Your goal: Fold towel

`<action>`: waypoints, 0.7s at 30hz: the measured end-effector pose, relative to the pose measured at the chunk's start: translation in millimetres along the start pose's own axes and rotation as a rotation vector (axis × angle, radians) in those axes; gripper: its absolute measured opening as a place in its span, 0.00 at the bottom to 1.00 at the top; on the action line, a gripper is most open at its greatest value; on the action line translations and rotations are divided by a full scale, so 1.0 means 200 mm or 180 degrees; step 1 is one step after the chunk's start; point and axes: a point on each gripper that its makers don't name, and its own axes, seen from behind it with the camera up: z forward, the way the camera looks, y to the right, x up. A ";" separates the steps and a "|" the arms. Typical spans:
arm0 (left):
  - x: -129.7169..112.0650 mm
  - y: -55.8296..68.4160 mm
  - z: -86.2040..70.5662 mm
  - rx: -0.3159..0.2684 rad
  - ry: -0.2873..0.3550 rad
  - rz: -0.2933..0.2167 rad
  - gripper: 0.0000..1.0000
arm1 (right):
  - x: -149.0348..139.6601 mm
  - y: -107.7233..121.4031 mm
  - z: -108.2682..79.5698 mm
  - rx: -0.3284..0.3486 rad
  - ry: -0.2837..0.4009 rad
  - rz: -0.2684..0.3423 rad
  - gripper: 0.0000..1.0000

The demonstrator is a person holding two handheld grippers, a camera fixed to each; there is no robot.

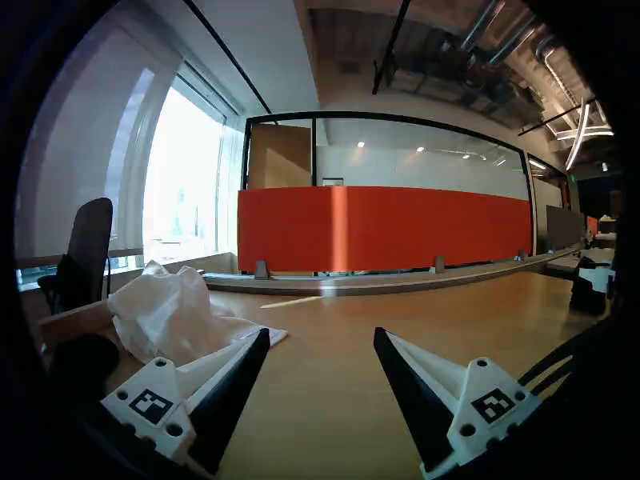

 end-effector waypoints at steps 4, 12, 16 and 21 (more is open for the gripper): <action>0.00 0.00 0.00 0.0000 -0.0001 0.0001 0.96 | 0.00 0.00 0.00 0.0000 0.0000 0.0000 1.00; 0.01 0.00 0.00 0.0000 -0.0002 0.0001 0.96 | 0.00 0.00 0.00 0.0000 0.0000 0.0000 1.00; 0.01 -0.01 0.00 0.0000 -0.0002 -0.0001 0.96 | 0.00 0.00 0.00 0.0000 0.0000 0.0000 1.00; 0.01 -0.01 0.00 0.0000 -0.0003 -0.0003 0.96 | 0.00 0.00 0.00 0.0000 0.0000 0.0000 1.00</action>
